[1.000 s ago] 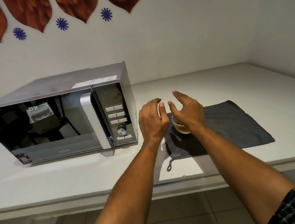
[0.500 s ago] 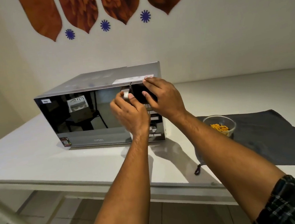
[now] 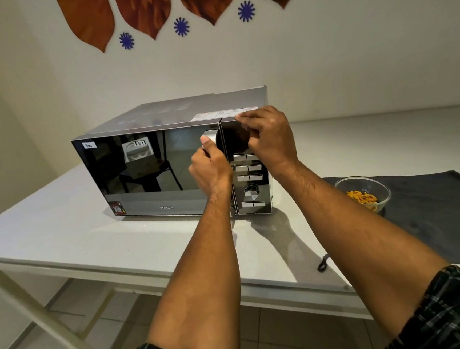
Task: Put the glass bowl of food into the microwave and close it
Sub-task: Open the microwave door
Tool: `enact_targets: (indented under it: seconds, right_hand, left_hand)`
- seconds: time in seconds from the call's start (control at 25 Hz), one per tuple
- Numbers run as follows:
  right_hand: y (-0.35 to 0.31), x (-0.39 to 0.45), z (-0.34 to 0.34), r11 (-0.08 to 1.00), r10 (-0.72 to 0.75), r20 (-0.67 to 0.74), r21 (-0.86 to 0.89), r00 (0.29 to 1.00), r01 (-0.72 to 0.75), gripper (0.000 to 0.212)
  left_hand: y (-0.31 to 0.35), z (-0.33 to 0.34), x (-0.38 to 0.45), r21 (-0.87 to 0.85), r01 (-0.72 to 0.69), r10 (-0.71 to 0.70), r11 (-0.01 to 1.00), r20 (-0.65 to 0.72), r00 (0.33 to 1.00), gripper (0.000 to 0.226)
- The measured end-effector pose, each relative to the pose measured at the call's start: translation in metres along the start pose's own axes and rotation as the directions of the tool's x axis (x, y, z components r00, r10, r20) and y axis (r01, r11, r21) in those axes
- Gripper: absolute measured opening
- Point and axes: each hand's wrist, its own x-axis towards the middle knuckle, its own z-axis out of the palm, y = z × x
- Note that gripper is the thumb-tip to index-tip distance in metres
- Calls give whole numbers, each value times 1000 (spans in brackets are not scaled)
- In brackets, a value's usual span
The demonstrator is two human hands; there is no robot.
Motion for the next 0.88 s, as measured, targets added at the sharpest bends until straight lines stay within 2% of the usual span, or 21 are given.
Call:
enact_targets:
  seconds: [0.08,0.2,0.28,0.36,0.4,0.48,0.56,0.64,0.76,0.8,0.88]
  right_hand:
    - [0,0,3,1000,12,-21,13,1000,-12,37]
    - [-3,-4,8,1000,5,-64,-28,998,-7,39]
    - [-4,-27,15,990,-75,-117,-124,990,60,42]
    - [-5,-70,28,989,-128,-145,-98,981,115,34]
    - [-6,-97,35,995,-99,-92,-27,991,97,27]
    - [-6,-140,45,984,81,118,147,990,-99,20]
    - [-3,-160,56,896,323,282,216,903,-388,20]
    - [-5,-160,69,791,458,385,236,801,-565,19]
    - [-23,-148,86,643,500,585,242,638,-726,23]
    - [-27,-145,91,584,507,643,234,574,-777,25]
    - [-32,-143,99,459,525,729,191,439,-867,27]
  left_hand:
    - [-2,-6,-2,-36,-42,40,998,-55,998,63]
    - [-5,-21,-6,-71,-66,62,995,-56,997,64]
    - [-3,-33,-7,-60,-53,50,997,-45,998,65]
    - [5,-48,-3,-21,-50,51,999,13,999,58]
    - [11,-58,2,34,-72,70,997,38,997,52]
    - [26,-79,20,206,-153,149,966,34,988,44]
    - [45,-96,39,394,-249,244,885,64,968,38]
    - [61,-106,55,610,-321,292,724,150,944,40]
    - [69,-115,69,866,-274,183,418,215,959,64]
    - [70,-118,72,892,-265,131,365,232,964,65]
    - [72,-120,78,876,-313,46,367,319,947,56]
